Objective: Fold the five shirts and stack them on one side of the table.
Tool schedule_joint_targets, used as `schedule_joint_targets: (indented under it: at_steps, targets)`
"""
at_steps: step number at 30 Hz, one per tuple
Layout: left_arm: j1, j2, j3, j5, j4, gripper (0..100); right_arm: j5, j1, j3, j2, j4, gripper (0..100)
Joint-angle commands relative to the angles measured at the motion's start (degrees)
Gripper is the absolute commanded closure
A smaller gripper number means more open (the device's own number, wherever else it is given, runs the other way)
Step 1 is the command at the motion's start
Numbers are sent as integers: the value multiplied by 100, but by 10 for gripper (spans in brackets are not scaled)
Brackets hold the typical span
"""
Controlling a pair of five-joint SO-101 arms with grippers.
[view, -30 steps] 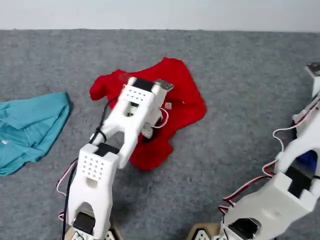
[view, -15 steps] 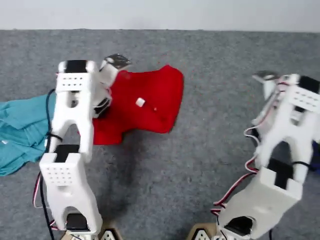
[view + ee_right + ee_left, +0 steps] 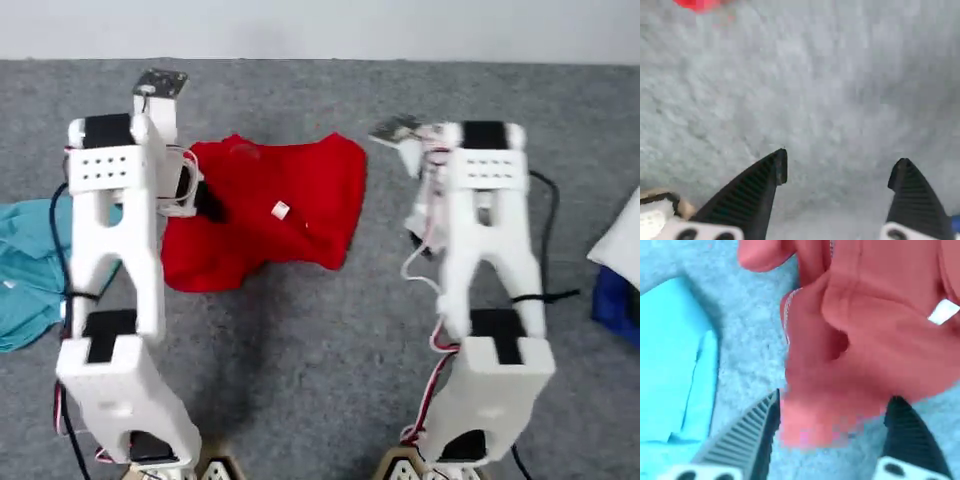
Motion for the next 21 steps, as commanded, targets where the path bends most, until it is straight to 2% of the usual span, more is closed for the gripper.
schedule_joint_targets:
  at_steps: [1,5,12,16,21]
  targets:
    - [-246,-897,409,-18,193,672,-53,-813,-554,-251,22,678]
    - [-615,-1802,1218,-202,193,685,-53,-1420,-589,-75,-532,678]
    - [-1213,-3516,2633,-651,193,710,-53,-1877,-677,725,-1209,678]
    - [-1371,-4246,3257,-826,193,710,-53,-2229,-1354,1121,-1288,678]
    - [-1371,-4853,3837,-818,185,712,-44,-2299,-2549,1982,-1174,678]
